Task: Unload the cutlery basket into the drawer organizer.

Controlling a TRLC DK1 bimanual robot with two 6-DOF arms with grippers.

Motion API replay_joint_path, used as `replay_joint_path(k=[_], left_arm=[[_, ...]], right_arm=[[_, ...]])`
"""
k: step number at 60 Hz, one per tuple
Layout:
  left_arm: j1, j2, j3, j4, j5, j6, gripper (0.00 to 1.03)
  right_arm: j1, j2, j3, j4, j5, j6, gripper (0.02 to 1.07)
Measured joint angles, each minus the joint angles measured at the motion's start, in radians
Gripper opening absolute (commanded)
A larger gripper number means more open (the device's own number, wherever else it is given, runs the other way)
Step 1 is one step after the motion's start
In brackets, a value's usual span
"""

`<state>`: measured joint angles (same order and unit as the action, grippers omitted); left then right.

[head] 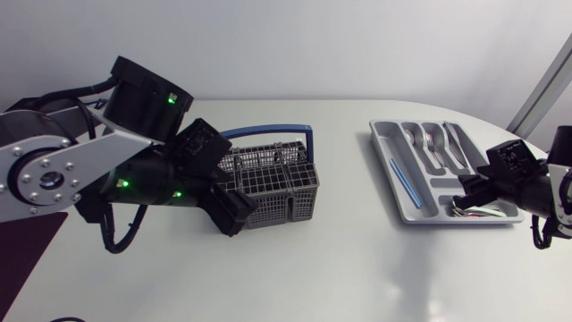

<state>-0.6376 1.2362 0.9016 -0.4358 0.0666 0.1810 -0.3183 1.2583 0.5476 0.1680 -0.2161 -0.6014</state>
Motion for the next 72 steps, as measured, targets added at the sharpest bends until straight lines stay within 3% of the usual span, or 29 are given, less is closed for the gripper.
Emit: replay_joint_path(k=[9,18,40,55,72], left_arm=[[0.017,-0.024,-0.016,-0.002,0.0,0.0,0.94],[0.048,-0.037,-0.057,-0.014,-0.008,0.012,0.94],[0.181,-0.038,-0.153,0.027,-0.031,0.113,0.95],[0.244,0.043,-0.153,0.127,-0.031,0.144,0.95],[0.263,0.122,-0.151,0.177,-0.035,0.161,0.95]], right_arm=[[0.153,-0.157,0.0,-0.139,-0.035,0.09,0.59],[0.346,-0.224,0.01,-0.196,-0.035,0.2,0.59],[0.704,-0.085,0.092,-0.17,0.059,0.413,0.59],[0.789,0.037,0.148,-0.131,0.091,0.461,0.59],[0.795,0.074,0.152,-0.116,0.091,0.471,0.59]])
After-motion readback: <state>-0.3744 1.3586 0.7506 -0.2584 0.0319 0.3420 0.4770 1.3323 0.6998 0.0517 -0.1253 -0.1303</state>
